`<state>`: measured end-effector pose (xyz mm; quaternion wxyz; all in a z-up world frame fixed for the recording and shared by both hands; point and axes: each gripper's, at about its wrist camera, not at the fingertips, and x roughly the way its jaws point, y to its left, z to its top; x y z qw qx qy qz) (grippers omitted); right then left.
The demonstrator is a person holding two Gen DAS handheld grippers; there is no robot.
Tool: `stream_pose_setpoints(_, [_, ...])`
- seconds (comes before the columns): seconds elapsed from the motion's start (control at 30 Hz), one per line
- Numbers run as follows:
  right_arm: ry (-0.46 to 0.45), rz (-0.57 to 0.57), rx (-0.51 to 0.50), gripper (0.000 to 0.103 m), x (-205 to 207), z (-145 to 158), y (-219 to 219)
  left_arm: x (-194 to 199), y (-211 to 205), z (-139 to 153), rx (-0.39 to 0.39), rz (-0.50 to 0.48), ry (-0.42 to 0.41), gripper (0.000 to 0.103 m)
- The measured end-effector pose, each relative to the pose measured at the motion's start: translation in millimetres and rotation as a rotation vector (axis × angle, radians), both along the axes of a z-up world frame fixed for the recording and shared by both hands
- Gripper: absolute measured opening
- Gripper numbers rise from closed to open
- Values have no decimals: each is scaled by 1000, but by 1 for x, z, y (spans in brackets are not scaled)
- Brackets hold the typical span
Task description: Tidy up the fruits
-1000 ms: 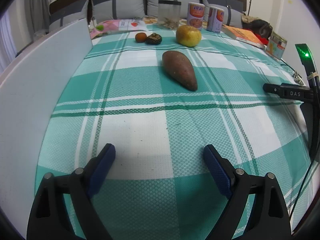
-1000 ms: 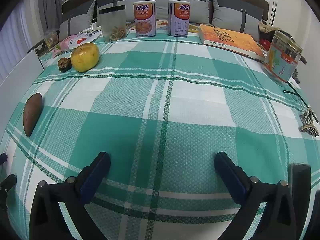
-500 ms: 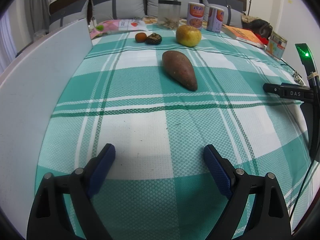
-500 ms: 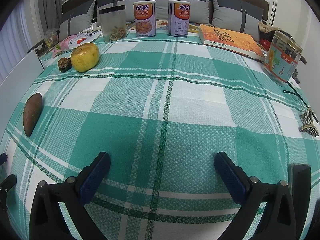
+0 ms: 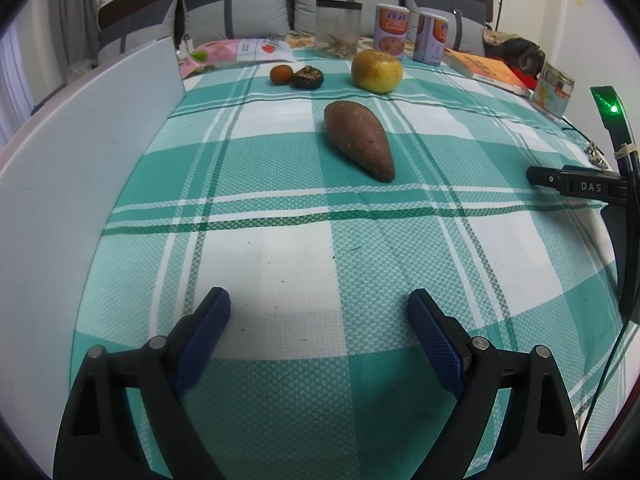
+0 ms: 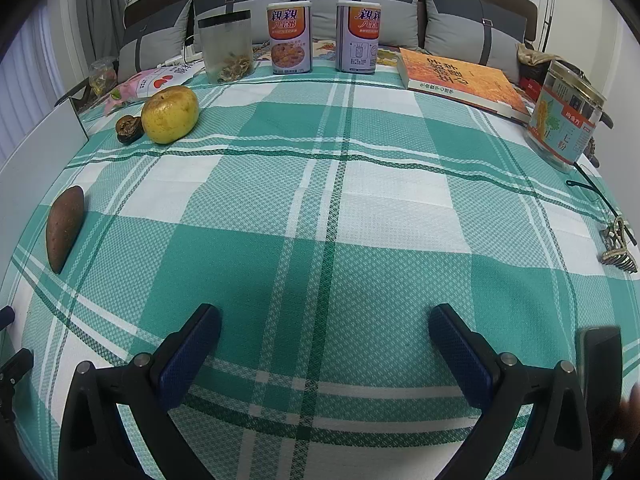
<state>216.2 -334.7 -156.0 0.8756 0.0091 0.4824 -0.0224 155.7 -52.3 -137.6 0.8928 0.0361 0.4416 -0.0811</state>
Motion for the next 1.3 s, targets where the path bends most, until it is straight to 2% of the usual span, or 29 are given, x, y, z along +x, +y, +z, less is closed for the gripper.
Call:
stream_pose_setpoints(0.83, [0, 0, 0, 103, 1, 0, 0, 1, 0, 0, -3, -1, 7, 93])
stream_pose_setpoints(0.9, [0, 0, -1, 103, 1, 0, 0, 10, -1, 4, -47, -26, 39, 92])
stream_pose_setpoints(0.93, [0, -1, -2, 103, 1, 0, 0, 21, -3, 12, -118, -58, 52, 92])
stream_pose_setpoints(0.97, [0, -2, -3, 103, 0, 0, 0, 28, -5, 17, -139, -66, 51, 92])
stream_pose_setpoints(1.03, [0, -2, -2, 103, 0, 0, 0, 56, -16, 32, -145, -70, 34, 92])
stream_pose_setpoints(1.07, [0, -2, -1, 103, -1, 0, 0, 76, -24, 35, -141, -71, 51, 92])
stream_pose_setpoints(1.2, [0, -3, -1, 103, 0, 0, 0, 125, -33, 19, -143, 21, 147, 90])
stream_pose_setpoints(1.27, [0, -3, -2, 103, -1, 0, 0, 136, -31, 8, -160, 67, 172, 83])
stream_pose_setpoints(1.3, [0, -3, -2, 103, 0, 0, 0, 137, -30, 8, -147, 84, 145, 71])
